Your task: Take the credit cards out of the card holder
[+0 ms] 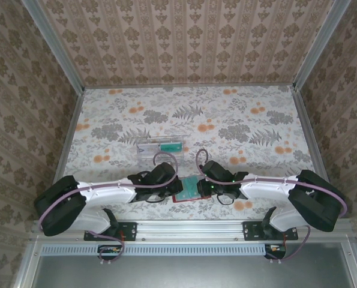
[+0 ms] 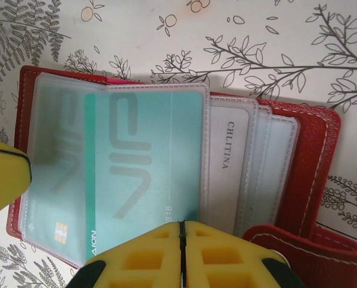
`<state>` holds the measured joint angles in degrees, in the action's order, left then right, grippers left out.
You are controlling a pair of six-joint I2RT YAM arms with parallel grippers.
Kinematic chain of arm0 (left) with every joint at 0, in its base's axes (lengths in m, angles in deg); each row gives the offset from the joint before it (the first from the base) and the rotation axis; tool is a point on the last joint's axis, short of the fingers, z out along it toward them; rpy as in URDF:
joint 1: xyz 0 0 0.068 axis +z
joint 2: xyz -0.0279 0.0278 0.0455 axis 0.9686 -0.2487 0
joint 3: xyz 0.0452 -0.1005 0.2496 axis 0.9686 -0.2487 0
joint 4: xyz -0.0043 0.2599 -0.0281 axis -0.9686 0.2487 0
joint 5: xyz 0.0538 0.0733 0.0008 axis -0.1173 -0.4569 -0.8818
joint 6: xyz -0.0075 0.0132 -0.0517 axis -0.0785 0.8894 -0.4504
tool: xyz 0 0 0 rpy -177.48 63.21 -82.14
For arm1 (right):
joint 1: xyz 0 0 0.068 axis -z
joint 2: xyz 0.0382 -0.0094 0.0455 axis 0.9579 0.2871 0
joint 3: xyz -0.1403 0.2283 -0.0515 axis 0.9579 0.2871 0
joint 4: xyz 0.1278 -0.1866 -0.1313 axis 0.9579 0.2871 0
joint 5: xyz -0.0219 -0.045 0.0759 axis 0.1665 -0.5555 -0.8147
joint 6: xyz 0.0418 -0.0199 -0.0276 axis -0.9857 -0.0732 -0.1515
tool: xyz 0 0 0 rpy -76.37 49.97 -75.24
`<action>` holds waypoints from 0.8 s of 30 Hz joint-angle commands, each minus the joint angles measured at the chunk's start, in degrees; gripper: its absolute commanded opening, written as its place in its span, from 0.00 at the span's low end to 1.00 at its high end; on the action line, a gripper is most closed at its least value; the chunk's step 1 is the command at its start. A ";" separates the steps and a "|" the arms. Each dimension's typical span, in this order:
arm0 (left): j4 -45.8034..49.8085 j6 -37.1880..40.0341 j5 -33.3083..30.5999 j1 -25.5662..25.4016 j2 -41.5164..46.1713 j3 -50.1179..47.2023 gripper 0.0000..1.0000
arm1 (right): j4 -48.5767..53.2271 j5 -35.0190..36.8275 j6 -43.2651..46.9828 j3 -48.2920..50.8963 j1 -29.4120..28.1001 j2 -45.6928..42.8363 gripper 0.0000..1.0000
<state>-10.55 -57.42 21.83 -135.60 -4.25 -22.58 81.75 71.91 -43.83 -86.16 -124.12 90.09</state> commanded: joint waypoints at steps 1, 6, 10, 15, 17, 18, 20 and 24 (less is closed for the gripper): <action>0.59 0.69 -1.29 -0.33 0.62 -0.03 0.09 | 4.75 2.04 -1.57 1.81 -0.55 -1.51 0.11; -2.52 0.66 -0.70 -0.85 -1.33 0.29 0.11 | 5.97 3.29 -2.48 1.95 -0.55 -2.32 0.11; -6.80 0.65 0.51 -1.32 -3.79 0.37 0.13 | 4.63 2.43 -2.59 2.42 -0.56 -2.07 0.11; -10.75 0.48 1.51 -1.70 -6.40 0.41 0.17 | 4.07 2.17 -2.66 2.38 -0.61 -1.45 0.11; -12.37 0.40 1.71 -1.77 -7.11 0.31 0.18 | 3.93 2.17 -2.69 2.48 -0.57 -1.45 0.11; -12.95 0.38 1.88 -1.82 -7.50 0.29 0.19 | 3.90 2.11 -2.67 2.56 -0.53 -1.44 0.11; -13.42 0.33 2.10 -1.85 -8.22 0.52 0.19 | 3.90 2.07 -2.66 2.55 -0.53 -1.47 0.11; -13.87 -0.20 2.41 -1.78 -9.21 0.51 0.19 | 3.66 2.02 -2.66 2.56 -0.60 -1.28 0.11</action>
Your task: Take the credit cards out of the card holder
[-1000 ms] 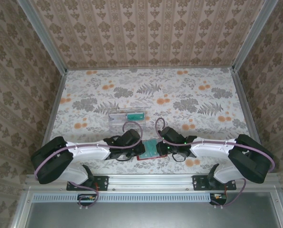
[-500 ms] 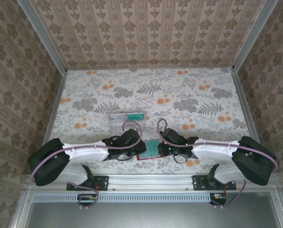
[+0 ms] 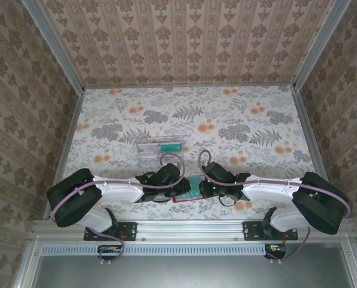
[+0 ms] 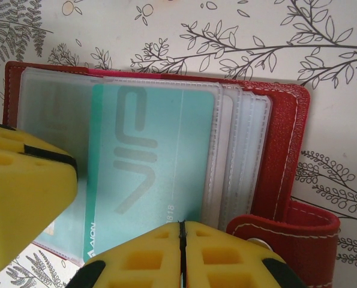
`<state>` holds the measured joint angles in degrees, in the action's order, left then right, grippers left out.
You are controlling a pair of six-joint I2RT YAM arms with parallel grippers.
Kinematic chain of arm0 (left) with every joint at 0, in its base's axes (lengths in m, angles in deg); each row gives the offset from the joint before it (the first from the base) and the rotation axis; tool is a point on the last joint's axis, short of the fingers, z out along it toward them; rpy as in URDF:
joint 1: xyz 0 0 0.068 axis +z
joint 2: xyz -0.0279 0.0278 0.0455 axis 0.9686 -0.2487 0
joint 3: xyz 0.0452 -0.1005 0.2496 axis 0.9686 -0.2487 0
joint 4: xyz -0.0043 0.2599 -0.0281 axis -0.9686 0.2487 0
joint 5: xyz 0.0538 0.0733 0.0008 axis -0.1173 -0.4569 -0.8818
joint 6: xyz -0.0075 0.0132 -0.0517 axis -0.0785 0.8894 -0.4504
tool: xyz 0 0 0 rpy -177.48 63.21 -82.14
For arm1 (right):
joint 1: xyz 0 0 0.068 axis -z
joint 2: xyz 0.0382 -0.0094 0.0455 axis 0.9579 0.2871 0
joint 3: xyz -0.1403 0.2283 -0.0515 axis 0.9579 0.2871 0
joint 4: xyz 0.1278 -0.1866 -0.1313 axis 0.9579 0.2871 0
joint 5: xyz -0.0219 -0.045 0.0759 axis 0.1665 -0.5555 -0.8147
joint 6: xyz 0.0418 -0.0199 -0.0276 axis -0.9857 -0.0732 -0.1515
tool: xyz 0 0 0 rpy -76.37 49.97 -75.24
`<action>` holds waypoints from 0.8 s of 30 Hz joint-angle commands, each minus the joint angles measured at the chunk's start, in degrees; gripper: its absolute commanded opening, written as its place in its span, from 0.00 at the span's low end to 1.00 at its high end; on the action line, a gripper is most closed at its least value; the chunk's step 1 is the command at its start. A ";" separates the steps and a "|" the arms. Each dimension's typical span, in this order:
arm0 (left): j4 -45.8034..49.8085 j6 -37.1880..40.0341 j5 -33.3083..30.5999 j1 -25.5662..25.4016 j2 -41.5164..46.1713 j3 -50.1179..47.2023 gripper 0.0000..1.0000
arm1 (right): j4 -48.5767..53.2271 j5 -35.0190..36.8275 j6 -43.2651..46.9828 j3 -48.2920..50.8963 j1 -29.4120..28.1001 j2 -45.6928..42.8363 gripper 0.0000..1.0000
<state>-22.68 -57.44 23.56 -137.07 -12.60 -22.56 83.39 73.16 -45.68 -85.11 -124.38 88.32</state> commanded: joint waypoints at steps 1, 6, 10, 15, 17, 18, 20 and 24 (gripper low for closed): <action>-1.56 -0.32 0.76 -0.31 -1.07 0.49 0.19 | 2.02 0.70 -0.83 1.50 -0.31 0.44 0.11; -0.76 -0.87 1.29 -0.33 -2.55 1.05 0.19 | 1.89 0.70 -0.80 1.51 -0.32 0.22 0.11; -1.51 -0.81 2.00 -0.42 -3.62 1.45 0.20 | 1.90 0.68 -0.80 1.51 -0.29 0.18 0.11; -1.39 -0.68 2.00 -0.55 -3.62 1.55 0.14 | 1.98 0.75 -0.80 1.61 -0.32 0.13 0.11; -1.14 -0.80 1.74 -0.53 -3.13 1.28 0.07 | 2.00 0.78 -0.80 1.59 -0.29 0.23 0.11; -0.94 -0.89 1.49 -0.54 -2.78 1.13 0.01 | 1.99 0.84 -0.81 1.59 -0.29 0.19 0.11; -0.49 -1.07 1.12 -0.49 -1.85 0.67 0.00 | 1.99 0.97 -0.88 1.67 -0.31 0.29 0.11; 1.40 -0.77 0.35 -0.36 0.39 0.00 0.00 | 2.11 1.41 -0.86 1.77 -0.32 0.53 0.11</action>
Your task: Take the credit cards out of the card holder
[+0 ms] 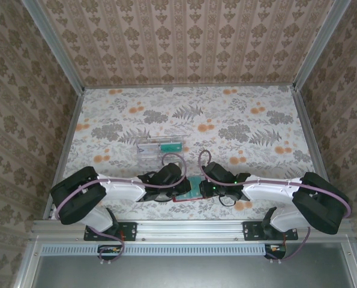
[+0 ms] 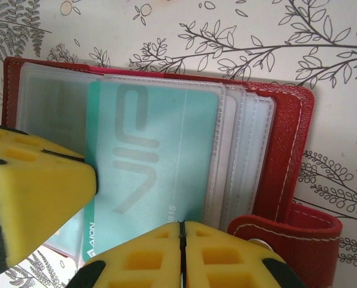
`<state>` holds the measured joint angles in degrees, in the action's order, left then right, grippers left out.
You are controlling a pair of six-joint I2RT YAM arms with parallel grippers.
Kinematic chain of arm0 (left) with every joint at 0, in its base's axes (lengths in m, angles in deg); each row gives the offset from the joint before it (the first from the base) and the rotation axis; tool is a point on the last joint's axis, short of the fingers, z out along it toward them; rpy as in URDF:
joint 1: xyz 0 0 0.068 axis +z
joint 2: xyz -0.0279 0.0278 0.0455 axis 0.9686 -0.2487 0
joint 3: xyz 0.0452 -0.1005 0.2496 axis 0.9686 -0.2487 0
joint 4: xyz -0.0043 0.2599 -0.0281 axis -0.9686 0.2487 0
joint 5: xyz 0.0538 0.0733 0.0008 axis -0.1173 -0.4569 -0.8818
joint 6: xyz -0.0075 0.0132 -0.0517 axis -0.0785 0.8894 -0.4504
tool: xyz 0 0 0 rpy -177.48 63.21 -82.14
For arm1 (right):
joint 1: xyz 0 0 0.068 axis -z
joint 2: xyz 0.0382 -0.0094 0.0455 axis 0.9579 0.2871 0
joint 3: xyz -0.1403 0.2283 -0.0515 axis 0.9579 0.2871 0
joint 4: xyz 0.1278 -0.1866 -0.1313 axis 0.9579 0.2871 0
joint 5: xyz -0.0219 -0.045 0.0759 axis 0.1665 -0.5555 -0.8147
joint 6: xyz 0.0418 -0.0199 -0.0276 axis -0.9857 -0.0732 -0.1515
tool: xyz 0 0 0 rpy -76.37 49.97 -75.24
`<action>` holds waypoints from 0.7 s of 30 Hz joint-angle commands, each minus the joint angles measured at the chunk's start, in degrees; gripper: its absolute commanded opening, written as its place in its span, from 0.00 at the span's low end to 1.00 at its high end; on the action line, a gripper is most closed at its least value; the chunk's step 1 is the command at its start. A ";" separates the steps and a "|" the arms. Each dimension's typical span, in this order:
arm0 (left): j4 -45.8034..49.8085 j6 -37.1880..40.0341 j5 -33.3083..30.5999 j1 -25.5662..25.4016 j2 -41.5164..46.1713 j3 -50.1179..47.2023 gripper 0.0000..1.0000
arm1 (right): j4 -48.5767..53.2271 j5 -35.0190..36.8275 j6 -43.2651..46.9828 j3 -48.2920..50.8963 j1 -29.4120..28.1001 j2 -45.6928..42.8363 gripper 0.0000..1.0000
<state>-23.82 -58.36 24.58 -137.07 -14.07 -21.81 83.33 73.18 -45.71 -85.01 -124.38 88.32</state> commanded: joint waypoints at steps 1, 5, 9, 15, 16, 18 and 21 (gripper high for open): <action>2.99 0.19 -0.83 -0.31 2.31 -0.94 0.00 | 2.20 1.48 -0.86 1.66 -0.28 0.62 0.11; 3.54 0.11 -1.05 0.16 4.10 -2.32 0.00 | 2.32 2.10 -1.13 1.86 -0.30 0.84 0.11; 4.07 0.20 -1.20 0.46 5.20 -3.28 0.00 | 2.24 2.11 -1.19 1.93 -0.30 0.97 0.11; 4.46 0.35 -1.23 0.93 6.49 -4.47 0.00 | 2.36 2.19 -1.22 1.93 -0.27 0.97 0.11; 4.75 0.44 -1.15 1.01 6.79 -4.56 0.00 | 2.45 2.24 -1.26 1.92 -0.32 1.02 0.11; 5.62 0.63 -1.31 1.37 7.71 -4.95 0.00 | 2.66 2.37 -1.30 1.95 -0.33 1.01 0.11; 7.03 0.92 -1.36 1.77 9.60 -5.73 0.00 | 3.07 2.61 -1.30 1.92 -0.26 0.77 0.11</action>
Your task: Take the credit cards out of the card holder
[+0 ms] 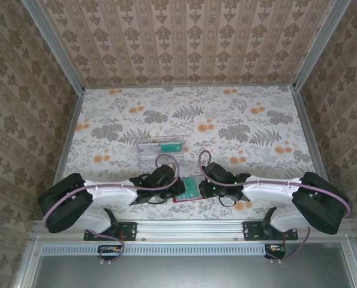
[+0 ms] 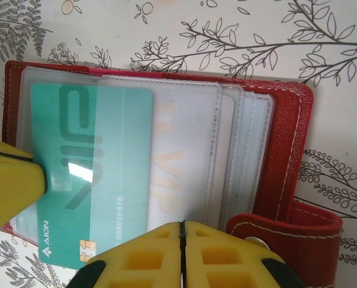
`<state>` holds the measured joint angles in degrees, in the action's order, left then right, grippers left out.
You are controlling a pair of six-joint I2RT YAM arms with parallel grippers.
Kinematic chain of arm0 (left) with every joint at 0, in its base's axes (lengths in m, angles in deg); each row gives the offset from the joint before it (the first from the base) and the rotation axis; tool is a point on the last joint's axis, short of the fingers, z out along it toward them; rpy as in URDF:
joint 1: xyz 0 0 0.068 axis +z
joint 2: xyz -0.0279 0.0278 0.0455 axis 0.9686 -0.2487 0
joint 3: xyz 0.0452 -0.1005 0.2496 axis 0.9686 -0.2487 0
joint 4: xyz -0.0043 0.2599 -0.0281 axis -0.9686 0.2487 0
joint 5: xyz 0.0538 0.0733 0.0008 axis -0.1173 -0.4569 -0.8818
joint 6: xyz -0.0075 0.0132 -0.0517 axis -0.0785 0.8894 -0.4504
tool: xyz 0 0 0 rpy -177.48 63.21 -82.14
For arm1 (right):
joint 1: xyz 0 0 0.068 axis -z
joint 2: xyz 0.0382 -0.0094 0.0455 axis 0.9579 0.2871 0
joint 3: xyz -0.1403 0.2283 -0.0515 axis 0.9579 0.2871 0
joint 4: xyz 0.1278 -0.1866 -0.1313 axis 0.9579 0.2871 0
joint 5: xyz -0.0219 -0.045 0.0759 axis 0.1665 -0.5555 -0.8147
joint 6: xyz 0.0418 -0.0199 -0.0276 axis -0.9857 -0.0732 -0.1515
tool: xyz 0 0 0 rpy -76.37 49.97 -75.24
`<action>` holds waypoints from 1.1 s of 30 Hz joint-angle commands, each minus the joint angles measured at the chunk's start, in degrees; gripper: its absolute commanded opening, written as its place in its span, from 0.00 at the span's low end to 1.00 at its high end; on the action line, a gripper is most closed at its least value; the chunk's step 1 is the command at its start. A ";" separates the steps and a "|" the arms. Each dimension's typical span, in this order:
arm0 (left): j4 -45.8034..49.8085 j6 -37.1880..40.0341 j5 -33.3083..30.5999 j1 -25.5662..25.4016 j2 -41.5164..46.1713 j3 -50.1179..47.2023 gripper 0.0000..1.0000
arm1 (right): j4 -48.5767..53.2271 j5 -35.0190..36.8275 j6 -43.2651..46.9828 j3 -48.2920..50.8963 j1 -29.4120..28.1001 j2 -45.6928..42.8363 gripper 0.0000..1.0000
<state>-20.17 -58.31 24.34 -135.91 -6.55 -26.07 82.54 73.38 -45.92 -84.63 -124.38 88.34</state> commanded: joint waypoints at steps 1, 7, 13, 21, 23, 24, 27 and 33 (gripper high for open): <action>3.80 0.93 -1.20 0.71 2.71 -1.71 0.00 | 4.01 2.60 -1.09 1.64 -0.33 0.60 0.11; 7.08 1.38 -2.04 1.45 7.10 -3.31 0.00 | 5.71 4.09 -1.31 2.16 -0.08 -0.80 0.11; 10.85 1.86 -2.50 2.50 11.72 -4.56 0.00 | 6.54 4.64 -1.59 2.69 0.23 -1.85 0.10; 17.62 3.34 -3.66 3.45 19.57 -4.39 0.00 | 6.49 4.72 -1.20 2.91 0.42 -3.66 0.11; 20.33 4.42 -4.00 4.00 22.10 -3.48 0.00 | 6.42 4.51 -0.59 2.73 0.41 -4.37 0.14; 21.94 5.07 -4.14 4.30 23.19 -2.87 0.00 | 6.46 4.33 -0.18 2.57 0.40 -4.97 0.17; 26.61 7.88 -4.10 5.61 26.22 -0.64 0.00 | 6.78 3.57 1.56 1.77 0.39 -7.64 0.27; 39.40 18.85 -3.99 10.01 27.97 9.00 0.00 | 8.59 4.99 5.42 0.41 0.37 -16.15 0.61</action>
<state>10.78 -47.65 21.28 -127.54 20.57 -22.73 88.70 76.55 -43.06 -82.91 -124.21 75.91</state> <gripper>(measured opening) 0.045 0.578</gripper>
